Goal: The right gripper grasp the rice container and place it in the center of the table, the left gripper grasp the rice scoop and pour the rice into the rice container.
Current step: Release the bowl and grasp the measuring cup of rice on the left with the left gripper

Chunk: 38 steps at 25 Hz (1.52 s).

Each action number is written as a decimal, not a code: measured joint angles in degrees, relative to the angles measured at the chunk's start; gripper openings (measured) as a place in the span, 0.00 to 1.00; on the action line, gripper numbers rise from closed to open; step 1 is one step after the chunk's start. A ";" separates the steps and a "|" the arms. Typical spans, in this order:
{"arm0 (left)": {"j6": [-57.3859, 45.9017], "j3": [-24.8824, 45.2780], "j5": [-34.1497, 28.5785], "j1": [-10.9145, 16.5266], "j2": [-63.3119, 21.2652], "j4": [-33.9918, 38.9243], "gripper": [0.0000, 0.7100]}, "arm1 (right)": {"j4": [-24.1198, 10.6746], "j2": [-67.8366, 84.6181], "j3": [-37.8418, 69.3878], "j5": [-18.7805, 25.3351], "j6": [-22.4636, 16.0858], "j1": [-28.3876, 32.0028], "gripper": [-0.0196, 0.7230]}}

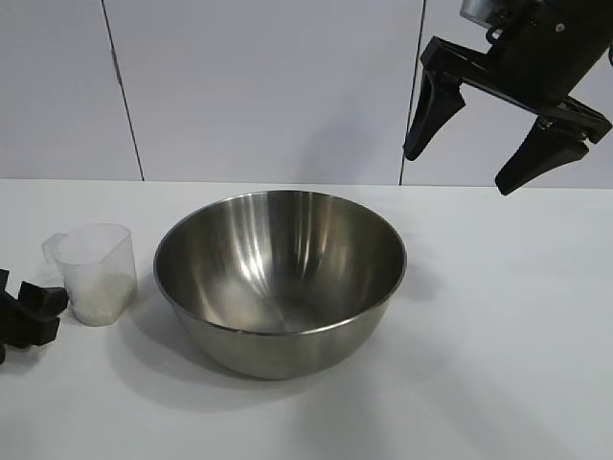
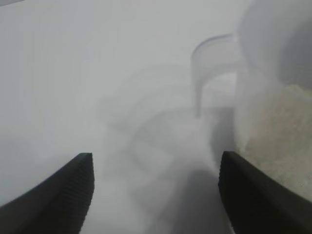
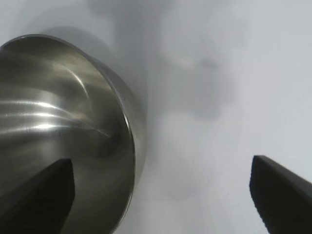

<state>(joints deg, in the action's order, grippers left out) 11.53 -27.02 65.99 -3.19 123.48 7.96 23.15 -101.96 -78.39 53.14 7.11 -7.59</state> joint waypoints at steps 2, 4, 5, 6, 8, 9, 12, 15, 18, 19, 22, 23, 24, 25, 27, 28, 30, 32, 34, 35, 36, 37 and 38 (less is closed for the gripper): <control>-0.13 -1.12 0.00 0.00 0.06 0.00 0.73 | 0.00 0.00 0.00 0.00 0.00 0.00 0.94; -0.13 -1.97 0.00 0.00 0.06 0.12 0.73 | 0.00 0.00 0.00 -0.05 0.00 0.00 0.94; -0.13 -2.42 0.00 0.00 0.06 0.12 0.73 | 0.00 0.00 0.00 -0.05 0.00 0.00 0.94; -0.13 -2.85 0.00 0.00 0.06 0.12 0.73 | 0.00 0.00 0.00 -0.05 0.00 0.00 0.94; -0.13 -3.65 0.00 0.00 0.11 0.24 0.73 | 0.00 0.00 0.00 -0.05 0.00 0.00 0.94; -0.13 -4.05 0.00 0.00 0.11 0.40 0.73 | 0.00 0.00 0.00 -0.05 0.00 0.00 0.94; -0.26 -5.08 0.00 0.00 0.29 1.70 0.73 | 0.00 0.00 0.00 -0.05 0.00 0.00 0.94; -0.97 -5.51 0.00 0.00 0.29 2.20 0.71 | 0.00 0.00 0.00 -0.05 0.00 0.00 0.94; -2.25 -5.76 0.00 0.00 0.33 2.38 0.65 | 0.00 0.00 0.00 -0.05 0.00 0.00 0.94; -2.67 -5.91 0.00 0.00 0.35 2.66 0.63 | 0.00 0.00 0.00 -0.05 0.00 0.00 0.94; -2.99 -6.58 0.00 0.00 0.35 4.14 0.54 | 0.00 0.00 0.00 -0.18 0.00 0.00 0.94; -3.05 -6.75 0.00 0.00 0.35 4.57 0.49 | 0.00 0.00 0.00 -0.42 0.00 0.00 0.94; -3.10 -6.88 0.00 0.00 0.35 4.70 0.44 | 0.00 0.00 0.00 -0.48 0.00 0.00 0.94; -3.11 -6.94 0.00 0.00 0.35 4.90 0.40 | 0.00 0.00 0.00 -0.48 0.00 0.00 0.94; -3.25 -6.94 0.00 0.00 0.35 4.96 0.32 | -0.05 0.00 0.00 -0.48 0.00 0.00 0.94; -3.26 -6.94 -0.05 0.00 0.17 5.40 0.30 | -0.07 0.00 0.00 -0.48 0.00 0.00 0.94; -3.30 -6.94 -0.17 0.00 -0.76 6.80 0.25 | -0.23 0.00 0.00 -0.54 0.00 0.00 0.94; -3.30 -6.94 -0.17 0.00 -2.33 7.58 0.16 | -0.25 0.00 0.00 -0.57 0.00 0.00 0.94; -3.30 -6.94 -0.13 0.00 -3.43 8.46 0.07 | -0.25 0.00 0.00 -0.57 0.00 0.00 0.94; -3.49 -6.94 -0.13 0.00 -3.73 9.06 0.04 | -0.29 0.00 0.00 -0.57 0.00 0.00 0.94; -3.83 -6.94 -0.13 0.00 -4.03 9.85 0.03 | -0.37 0.00 0.00 -0.57 0.00 0.00 0.94; -4.42 -6.94 -0.20 0.00 -4.44 10.59 0.02 | -0.41 0.00 0.00 -0.57 0.00 0.00 0.94; -4.98 -6.94 -0.20 0.00 -4.98 11.15 0.02 | -0.48 0.00 0.00 -0.57 0.00 0.00 0.94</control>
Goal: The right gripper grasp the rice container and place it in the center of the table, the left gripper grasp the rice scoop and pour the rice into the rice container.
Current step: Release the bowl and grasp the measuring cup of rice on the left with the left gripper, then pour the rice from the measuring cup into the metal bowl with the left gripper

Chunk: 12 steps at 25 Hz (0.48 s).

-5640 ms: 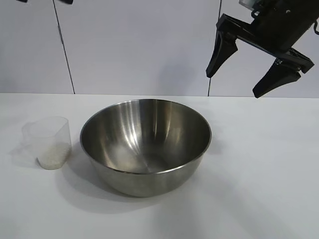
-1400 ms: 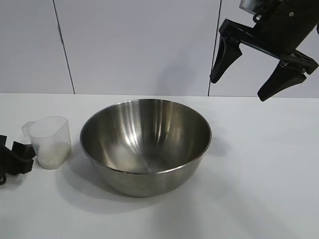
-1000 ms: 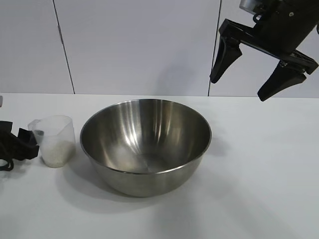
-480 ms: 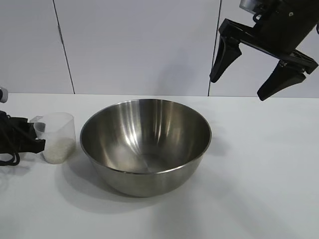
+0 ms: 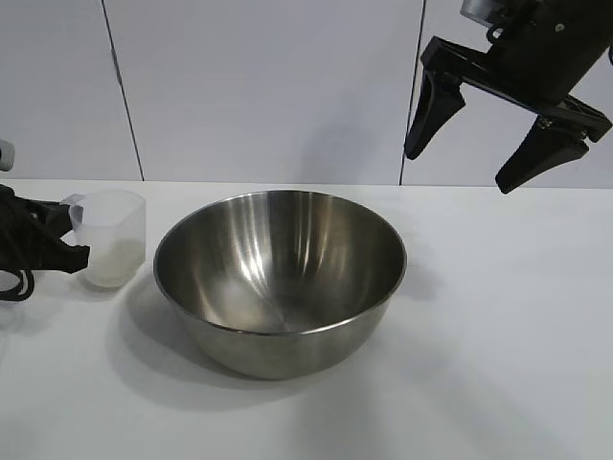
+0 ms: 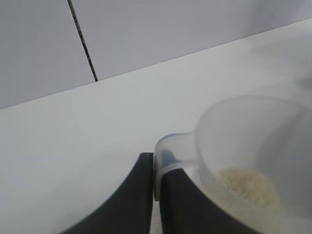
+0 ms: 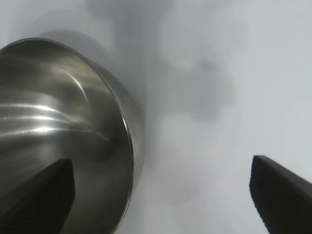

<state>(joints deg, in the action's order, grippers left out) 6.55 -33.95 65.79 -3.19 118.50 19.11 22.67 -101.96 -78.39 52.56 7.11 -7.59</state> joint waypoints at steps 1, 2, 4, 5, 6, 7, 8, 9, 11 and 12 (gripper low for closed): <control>-0.30 0.00 -0.07 0.00 -0.68 0.45 0.02 | -0.06 0.00 0.00 0.00 0.00 0.00 0.94; -0.60 0.00 -0.12 0.00 -1.35 0.71 0.01 | -0.12 0.00 0.00 -0.02 0.00 0.00 0.94; -0.81 0.00 -0.19 0.00 -3.46 1.00 0.01 | -0.22 0.00 0.00 -0.08 0.00 0.00 0.94; -0.90 0.00 -0.19 0.00 -4.45 1.05 0.01 | -0.22 0.00 0.00 -0.08 0.00 0.00 0.94; -0.96 0.00 -0.19 0.00 -5.64 1.11 0.01 | -0.22 0.00 0.00 -0.10 0.00 0.00 0.94; -1.04 0.00 -0.19 0.00 -6.85 1.26 0.01 | -0.22 0.00 0.00 -0.10 0.00 0.00 0.94; -1.10 0.00 -0.19 0.00 -8.12 1.74 0.01 | -0.28 0.00 0.00 -0.15 0.00 0.00 0.94; -1.10 0.00 -0.19 0.00 -9.27 2.27 0.01 | -0.33 0.00 0.00 -0.22 0.00 0.00 0.94; -1.10 -0.16 -0.40 0.00 -12.17 3.45 0.01 | -0.37 0.00 0.00 -0.29 0.00 0.00 0.94; -1.10 -0.52 -1.41 0.00 -13.71 4.55 0.01 | -0.37 0.00 0.00 -0.44 0.00 0.00 0.94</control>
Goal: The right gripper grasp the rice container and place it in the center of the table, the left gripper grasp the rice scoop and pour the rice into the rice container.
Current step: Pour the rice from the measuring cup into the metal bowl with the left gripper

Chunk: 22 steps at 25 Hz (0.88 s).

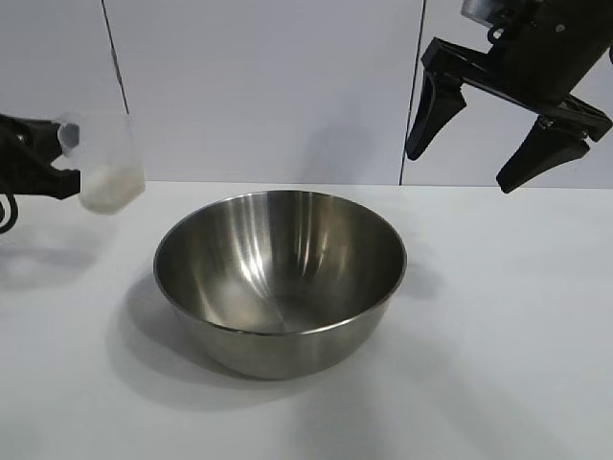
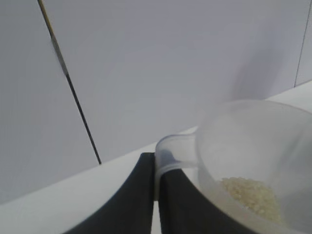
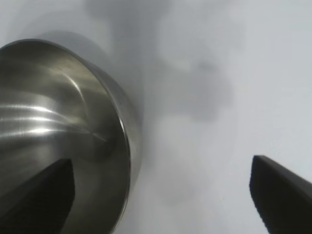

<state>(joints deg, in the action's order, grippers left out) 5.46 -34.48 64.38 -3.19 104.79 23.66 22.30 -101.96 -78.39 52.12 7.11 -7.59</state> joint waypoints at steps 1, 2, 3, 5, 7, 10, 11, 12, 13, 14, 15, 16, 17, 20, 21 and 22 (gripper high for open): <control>0.00 -0.43 -1.74 0.00 -1.25 1.35 0.01 | 0.00 0.00 0.00 -0.27 0.00 0.00 0.94; 0.00 -1.12 -3.48 -0.06 -2.61 2.97 0.01 | 0.00 0.00 0.00 -0.44 0.00 0.00 0.94; 0.00 -1.92 -5.91 -0.36 -3.80 4.06 0.01 | -0.02 0.00 0.00 -0.64 0.00 0.00 0.94; 0.56 -3.63 -10.84 -1.89 -5.52 5.61 0.01 | -0.02 0.00 0.00 -0.72 0.00 0.00 0.94; 1.90 -5.65 -15.70 -4.70 -6.59 6.03 0.01 | -0.02 0.00 0.00 -0.76 0.00 0.00 0.94; 5.37 -8.58 -21.75 -9.74 -6.89 6.31 0.01 | -0.02 0.00 0.00 -0.79 0.00 0.00 0.94; 6.56 -9.51 -23.80 -11.62 -6.89 6.25 0.01 | -0.02 0.00 0.00 -0.79 0.00 0.00 0.94; 8.29 -10.28 -25.74 -13.47 -6.89 5.95 0.01 | -0.02 0.00 0.00 -0.73 0.00 0.00 0.94; 10.11 -11.20 -27.13 -14.98 -6.89 5.48 0.01 | -0.12 0.00 0.00 -0.73 0.00 0.00 0.94; 11.73 -12.20 -28.79 -16.71 -6.89 4.84 0.01 | -0.17 0.00 0.00 -0.69 0.00 0.00 0.94; 13.74 -13.07 -30.41 -18.35 -6.89 4.24 0.01 | -0.19 0.00 0.00 -0.69 0.00 0.00 0.94; 15.83 -14.09 -31.79 -19.66 -6.89 3.94 0.01 | -0.24 0.00 0.00 -0.69 0.00 0.00 0.94; 18.06 -14.99 -33.36 -21.14 -6.89 3.80 0.01 | -0.24 0.00 0.00 -0.69 0.00 0.00 0.94; 26.26 -16.61 -37.25 -24.35 -6.89 3.66 0.01 | -0.46 0.00 0.00 -0.69 0.00 0.00 0.94; 29.34 -16.89 -37.95 -25.07 -6.83 3.66 0.01 | -0.61 0.00 0.00 -0.67 0.00 0.00 0.94; 33.34 -16.97 -38.25 -25.55 -6.76 3.66 0.01 | -0.68 0.00 0.00 -0.67 0.00 0.00 0.94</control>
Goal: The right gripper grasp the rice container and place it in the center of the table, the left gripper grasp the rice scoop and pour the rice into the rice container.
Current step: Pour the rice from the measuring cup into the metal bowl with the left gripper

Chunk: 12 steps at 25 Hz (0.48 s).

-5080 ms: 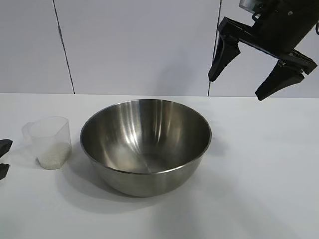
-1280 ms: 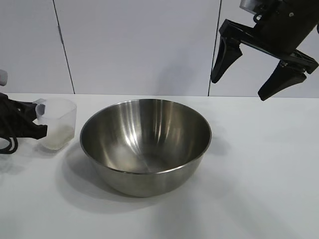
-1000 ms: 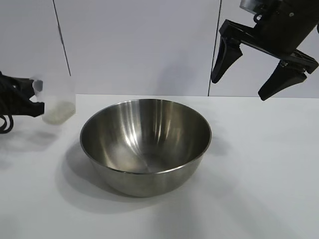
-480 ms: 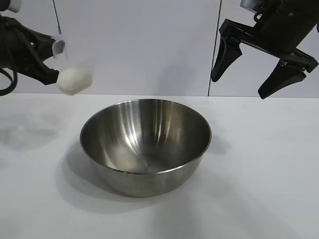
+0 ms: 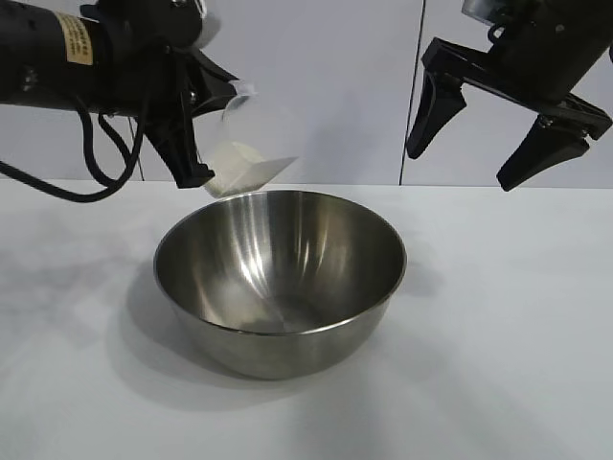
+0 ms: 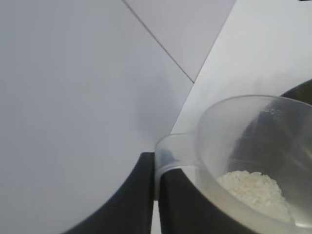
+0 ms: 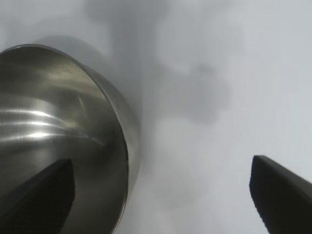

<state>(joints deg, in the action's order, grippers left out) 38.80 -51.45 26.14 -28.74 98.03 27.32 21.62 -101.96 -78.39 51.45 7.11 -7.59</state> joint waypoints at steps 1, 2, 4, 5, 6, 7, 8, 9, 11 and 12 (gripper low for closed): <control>3.98 0.00 -0.10 -0.27 0.13 -0.05 0.01 | 0.00 0.00 0.00 0.05 0.00 0.00 0.94; 7.62 0.00 -0.16 -0.67 0.53 -0.05 0.01 | 0.00 0.00 0.00 0.05 0.00 0.00 0.94; 13.20 -0.04 -0.22 -1.33 1.33 -0.18 0.01 | -0.04 0.00 0.00 0.11 0.00 0.00 0.94; 16.08 -0.04 -0.22 -1.53 1.90 -0.18 0.01 | -0.10 0.00 0.00 0.16 0.00 0.00 0.94; 19.11 -0.04 -0.16 -1.78 2.55 -0.18 0.01 | -0.17 0.00 0.00 0.16 0.00 0.00 0.94; 21.83 -0.04 -0.02 -1.83 3.09 -0.18 0.01 | -0.24 0.00 0.00 0.17 0.00 0.00 0.94; 25.36 -0.04 0.37 -1.86 3.82 -0.18 0.01 | -0.43 0.00 0.00 0.17 0.00 0.00 0.94; 29.25 -0.04 0.85 -1.86 4.48 -0.18 0.01 | -0.58 0.00 0.00 0.23 0.00 0.00 0.94; 36.54 -0.04 2.67 -1.86 5.53 -0.22 0.01 | -0.85 0.00 0.00 0.28 0.00 0.00 0.94; 40.03 -0.04 3.95 -1.86 6.02 -0.24 0.01 | -1.05 0.00 0.00 0.28 0.00 0.00 0.94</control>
<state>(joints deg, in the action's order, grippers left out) 78.83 -51.49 30.08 -30.59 104.05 27.07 20.57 -101.96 -78.39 51.73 7.11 -7.59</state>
